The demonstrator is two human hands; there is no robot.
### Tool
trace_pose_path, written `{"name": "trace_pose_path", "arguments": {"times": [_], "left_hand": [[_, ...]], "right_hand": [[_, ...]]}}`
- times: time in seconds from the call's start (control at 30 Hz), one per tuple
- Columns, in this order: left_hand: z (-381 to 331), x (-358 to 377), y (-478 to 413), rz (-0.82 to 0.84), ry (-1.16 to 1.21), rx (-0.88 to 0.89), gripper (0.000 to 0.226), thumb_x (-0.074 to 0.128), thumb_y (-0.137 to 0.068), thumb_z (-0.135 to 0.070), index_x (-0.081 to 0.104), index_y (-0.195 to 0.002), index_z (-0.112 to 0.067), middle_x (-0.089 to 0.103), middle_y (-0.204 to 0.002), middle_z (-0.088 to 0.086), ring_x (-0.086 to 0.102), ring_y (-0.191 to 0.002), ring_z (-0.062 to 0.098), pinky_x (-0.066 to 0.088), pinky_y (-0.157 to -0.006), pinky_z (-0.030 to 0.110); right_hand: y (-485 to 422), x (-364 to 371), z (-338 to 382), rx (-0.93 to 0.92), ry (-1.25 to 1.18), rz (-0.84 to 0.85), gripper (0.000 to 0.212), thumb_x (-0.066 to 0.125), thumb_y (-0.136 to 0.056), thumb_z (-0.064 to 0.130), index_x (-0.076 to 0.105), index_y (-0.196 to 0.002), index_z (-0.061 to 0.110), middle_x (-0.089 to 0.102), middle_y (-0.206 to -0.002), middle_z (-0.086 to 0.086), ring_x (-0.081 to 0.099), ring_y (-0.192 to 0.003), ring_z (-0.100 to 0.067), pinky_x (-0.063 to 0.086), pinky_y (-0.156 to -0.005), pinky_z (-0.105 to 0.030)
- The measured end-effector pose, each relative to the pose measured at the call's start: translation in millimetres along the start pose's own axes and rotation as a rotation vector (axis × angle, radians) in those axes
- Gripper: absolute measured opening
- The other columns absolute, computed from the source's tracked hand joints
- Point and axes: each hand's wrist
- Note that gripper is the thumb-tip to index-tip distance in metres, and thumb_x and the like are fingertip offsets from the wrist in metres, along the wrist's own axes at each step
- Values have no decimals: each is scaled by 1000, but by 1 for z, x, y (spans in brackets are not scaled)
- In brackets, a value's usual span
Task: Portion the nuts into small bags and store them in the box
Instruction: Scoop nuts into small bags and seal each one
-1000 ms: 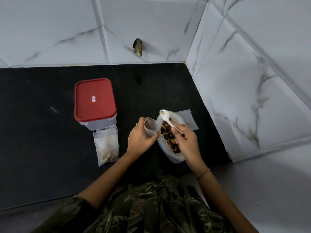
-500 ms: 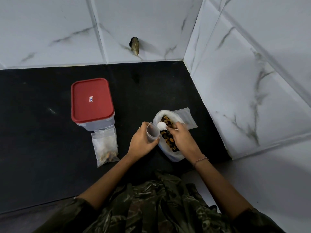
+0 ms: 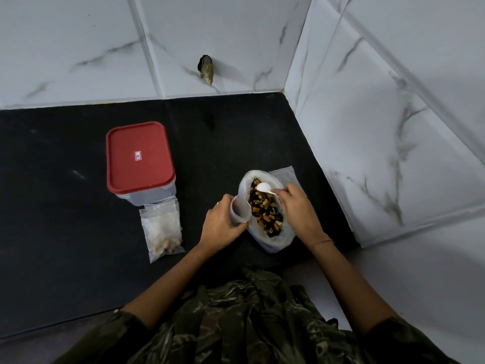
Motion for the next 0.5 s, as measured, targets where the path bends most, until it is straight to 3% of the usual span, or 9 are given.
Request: {"name": "trace_pose_path", "arguments": {"times": [0.1,0.23,0.33,0.5], "left_hand": [[0,2,2,-16,10,14,45,72,-77,-46,48,-106,-21,62,-100,-7,60,-89,6,51,-76,28],[-1,3,5,-13,24,26,54,66,-77,-60,48,-106,-18,63,-99,-8,61,-86,4,51,-75,25],[0,4,6,26,28,17,61,58,-74,-67,49,-107,-16,63,-100,-7,60,-89,5,50,-78,26],[1,4,8,63,59,0,59,61,-75,-64,49,-108,-17,60,-103,-7,57,-93,4,47,-80,22]], "right_hand": [[-10,8,6,-132,180,28,32,39,-95,8,56,-122,8,50,-112,-10,45,-100,-22,35,-81,-26],[-6,8,7,-118,218,-8,26,40,-100,24,54,-120,17,51,-111,0,51,-99,-11,43,-73,-18],[4,7,1,-152,348,13,27,44,-98,21,57,-120,14,52,-114,-2,55,-97,-16,50,-73,-25],[2,5,8,-128,337,-20,27,44,-98,23,56,-122,16,53,-116,-2,56,-98,-14,50,-77,-25]]}}
Point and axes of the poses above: each hand's wrist, its own y-axis away from the middle knuckle, its own x-axis out of the palm, z = x × y
